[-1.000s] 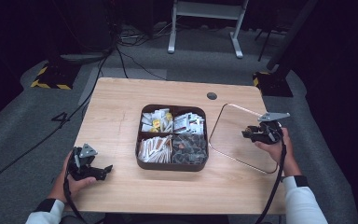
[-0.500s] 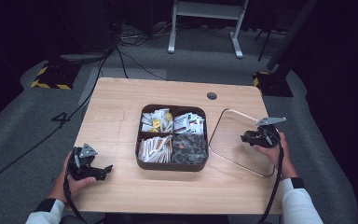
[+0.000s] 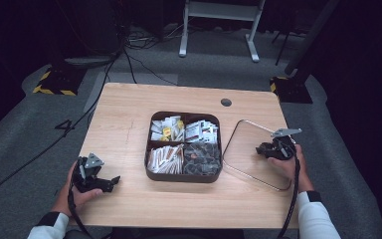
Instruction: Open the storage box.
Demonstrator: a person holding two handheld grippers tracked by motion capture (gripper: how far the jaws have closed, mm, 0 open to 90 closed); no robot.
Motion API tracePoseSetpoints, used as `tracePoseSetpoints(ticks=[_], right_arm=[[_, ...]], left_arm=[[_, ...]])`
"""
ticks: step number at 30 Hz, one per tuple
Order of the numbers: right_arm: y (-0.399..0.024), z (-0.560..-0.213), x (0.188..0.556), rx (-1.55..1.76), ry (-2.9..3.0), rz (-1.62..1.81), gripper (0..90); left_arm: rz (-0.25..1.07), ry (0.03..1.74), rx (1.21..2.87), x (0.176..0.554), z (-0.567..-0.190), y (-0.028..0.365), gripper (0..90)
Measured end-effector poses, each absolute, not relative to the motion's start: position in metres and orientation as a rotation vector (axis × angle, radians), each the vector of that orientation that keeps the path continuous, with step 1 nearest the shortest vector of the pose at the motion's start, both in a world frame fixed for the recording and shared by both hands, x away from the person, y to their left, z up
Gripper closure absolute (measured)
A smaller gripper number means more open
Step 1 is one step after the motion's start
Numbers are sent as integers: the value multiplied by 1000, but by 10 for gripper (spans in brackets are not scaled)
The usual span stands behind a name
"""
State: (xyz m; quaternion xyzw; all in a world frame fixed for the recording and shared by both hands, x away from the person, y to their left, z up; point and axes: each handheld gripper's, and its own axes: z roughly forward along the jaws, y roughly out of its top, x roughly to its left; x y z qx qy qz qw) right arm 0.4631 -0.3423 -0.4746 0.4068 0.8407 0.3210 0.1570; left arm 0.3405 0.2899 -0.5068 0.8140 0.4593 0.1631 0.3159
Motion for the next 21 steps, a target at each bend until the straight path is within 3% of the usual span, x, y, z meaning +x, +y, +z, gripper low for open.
tracePoseSetpoints(ticks=[12, 21], right_arm=[[-344, -482, 459, 1182, 2401, 949, 569], [-351, -480, 453, 1251, 2362, 984, 343]], left_arm=[[430, 1212, 2142, 340, -507, 290, 1], [431, 1212, 2142, 340, -507, 290, 2]])
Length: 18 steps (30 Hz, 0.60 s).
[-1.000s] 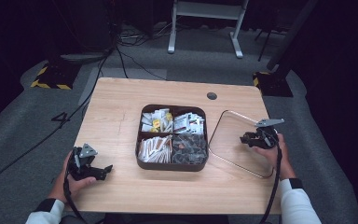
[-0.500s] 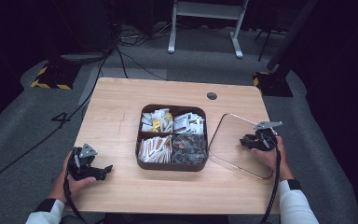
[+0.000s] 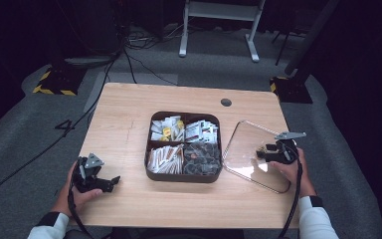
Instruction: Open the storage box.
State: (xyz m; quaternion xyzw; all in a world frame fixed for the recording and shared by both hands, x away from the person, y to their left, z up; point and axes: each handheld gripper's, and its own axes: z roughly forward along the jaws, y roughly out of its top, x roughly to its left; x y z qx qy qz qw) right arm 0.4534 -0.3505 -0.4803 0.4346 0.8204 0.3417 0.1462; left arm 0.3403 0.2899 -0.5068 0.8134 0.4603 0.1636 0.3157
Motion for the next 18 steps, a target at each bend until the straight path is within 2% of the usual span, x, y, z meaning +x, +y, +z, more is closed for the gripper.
tracePoseSetpoints(ticks=[8, 18], right_arm=[[-347, -473, 449, 1225, 2333, 996, 257], [-337, -458, 445, 1158, 2323, 1023, 261]], left_arm=[[431, 1213, 2142, 340, -507, 290, 1], [434, 1213, 2142, 340, -507, 290, 2]])
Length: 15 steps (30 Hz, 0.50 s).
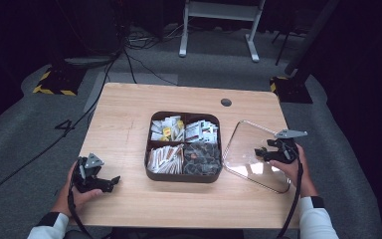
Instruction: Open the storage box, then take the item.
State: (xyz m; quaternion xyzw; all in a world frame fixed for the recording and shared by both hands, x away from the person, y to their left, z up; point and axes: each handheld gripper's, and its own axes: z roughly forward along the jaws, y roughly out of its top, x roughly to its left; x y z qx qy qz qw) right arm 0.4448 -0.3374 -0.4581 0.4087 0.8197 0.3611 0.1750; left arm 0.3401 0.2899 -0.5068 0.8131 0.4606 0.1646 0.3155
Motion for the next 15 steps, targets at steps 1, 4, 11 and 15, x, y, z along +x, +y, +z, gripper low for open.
tracePoseSetpoints(ticks=[1, 4, 11, 15], right_arm=[[-337, -458, 445, 1158, 2323, 1023, 261], [-332, -453, 443, 1133, 2326, 1031, 266], [-318, -440, 445, 1075, 2337, 1030, 283], [-312, -432, 451, 1062, 2327, 1049, 286]], left_arm=[[434, 1213, 2142, 340, -507, 290, 2], [434, 1213, 2141, 340, -507, 290, 2], [434, 1213, 2142, 340, -507, 290, 2], [434, 1214, 2141, 340, -507, 290, 2]])
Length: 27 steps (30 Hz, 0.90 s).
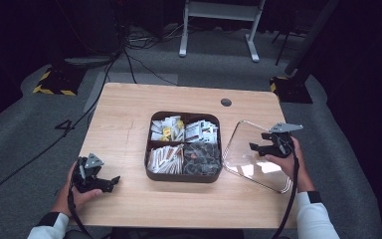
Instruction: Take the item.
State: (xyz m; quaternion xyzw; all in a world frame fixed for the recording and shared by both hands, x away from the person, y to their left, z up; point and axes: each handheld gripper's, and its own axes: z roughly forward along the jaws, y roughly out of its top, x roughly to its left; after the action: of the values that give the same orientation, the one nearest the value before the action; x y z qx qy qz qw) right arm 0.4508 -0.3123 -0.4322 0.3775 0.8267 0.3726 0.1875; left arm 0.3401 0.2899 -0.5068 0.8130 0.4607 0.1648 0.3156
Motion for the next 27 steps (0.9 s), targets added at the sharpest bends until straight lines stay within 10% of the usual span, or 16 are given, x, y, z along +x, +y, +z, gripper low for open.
tracePoseSetpoints(ticks=[27], right_arm=[[-209, -384, 490, 845, 2408, 1102, 334]], left_arm=[[431, 1209, 2145, 340, -507, 290, 2]])
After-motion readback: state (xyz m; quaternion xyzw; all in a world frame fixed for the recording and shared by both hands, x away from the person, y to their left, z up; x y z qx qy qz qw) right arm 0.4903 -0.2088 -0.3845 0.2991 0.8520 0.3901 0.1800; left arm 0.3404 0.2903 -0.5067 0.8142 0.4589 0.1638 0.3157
